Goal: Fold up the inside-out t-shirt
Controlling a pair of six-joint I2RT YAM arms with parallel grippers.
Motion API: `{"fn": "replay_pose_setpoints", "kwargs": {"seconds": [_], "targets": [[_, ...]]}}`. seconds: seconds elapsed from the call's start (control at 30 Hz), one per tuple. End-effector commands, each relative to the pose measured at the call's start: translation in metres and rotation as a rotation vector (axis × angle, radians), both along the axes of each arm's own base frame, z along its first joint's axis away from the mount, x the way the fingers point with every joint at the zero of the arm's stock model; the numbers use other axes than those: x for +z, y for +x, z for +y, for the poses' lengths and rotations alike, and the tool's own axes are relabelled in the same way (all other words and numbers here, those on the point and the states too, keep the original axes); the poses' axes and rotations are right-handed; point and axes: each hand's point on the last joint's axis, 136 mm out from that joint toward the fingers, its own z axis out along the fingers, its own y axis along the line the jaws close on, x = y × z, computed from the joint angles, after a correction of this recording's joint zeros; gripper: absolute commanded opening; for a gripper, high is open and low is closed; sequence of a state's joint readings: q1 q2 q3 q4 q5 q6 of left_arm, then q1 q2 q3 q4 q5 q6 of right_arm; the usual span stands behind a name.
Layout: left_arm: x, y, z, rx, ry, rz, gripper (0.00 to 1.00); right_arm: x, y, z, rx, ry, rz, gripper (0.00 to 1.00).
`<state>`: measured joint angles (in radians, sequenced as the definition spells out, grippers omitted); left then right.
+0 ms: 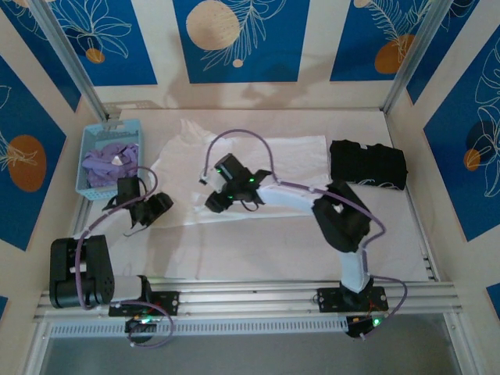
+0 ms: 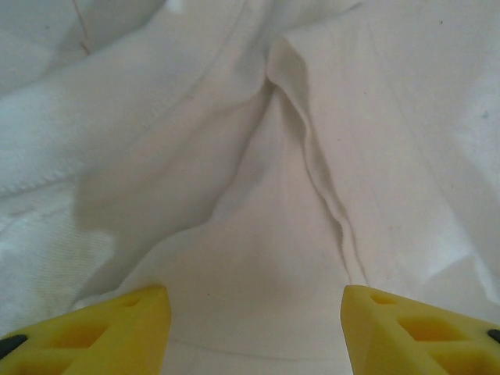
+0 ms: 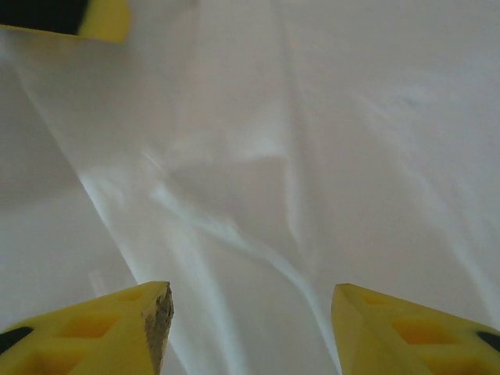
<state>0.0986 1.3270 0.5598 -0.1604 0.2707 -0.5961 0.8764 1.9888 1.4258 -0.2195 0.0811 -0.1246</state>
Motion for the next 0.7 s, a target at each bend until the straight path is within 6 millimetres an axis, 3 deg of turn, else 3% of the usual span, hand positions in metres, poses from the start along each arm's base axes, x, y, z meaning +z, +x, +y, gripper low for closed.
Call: {"fn": "replay_pose_setpoints", "kwargs": {"seconds": [0.0,0.23,0.33,0.43,0.5,0.67], "targets": [[-0.006,-0.005,0.002,0.010,-0.028,0.003,0.59,-0.005,-0.006,0.033,0.152,0.025,-0.042,0.58],[-0.011,-0.011,0.002,0.004,-0.022,0.014,0.59,-0.032,-0.004,0.053,0.196,-0.015,-0.005,0.55],[-0.011,-0.012,0.004,0.008,-0.016,0.017,0.59,-0.032,-0.001,0.054,0.188,-0.006,0.003,0.39],[-0.012,-0.012,0.004,0.008,-0.017,0.018,0.59,-0.022,0.008,0.054,0.156,0.020,0.011,0.15],[-0.012,-0.011,0.004,0.007,-0.016,0.015,0.59,-0.013,0.018,0.050,0.109,0.044,0.012,0.04],[-0.011,-0.012,0.006,0.016,-0.006,0.014,0.59,0.015,0.071,0.013,-0.177,0.108,0.044,0.00]]}}
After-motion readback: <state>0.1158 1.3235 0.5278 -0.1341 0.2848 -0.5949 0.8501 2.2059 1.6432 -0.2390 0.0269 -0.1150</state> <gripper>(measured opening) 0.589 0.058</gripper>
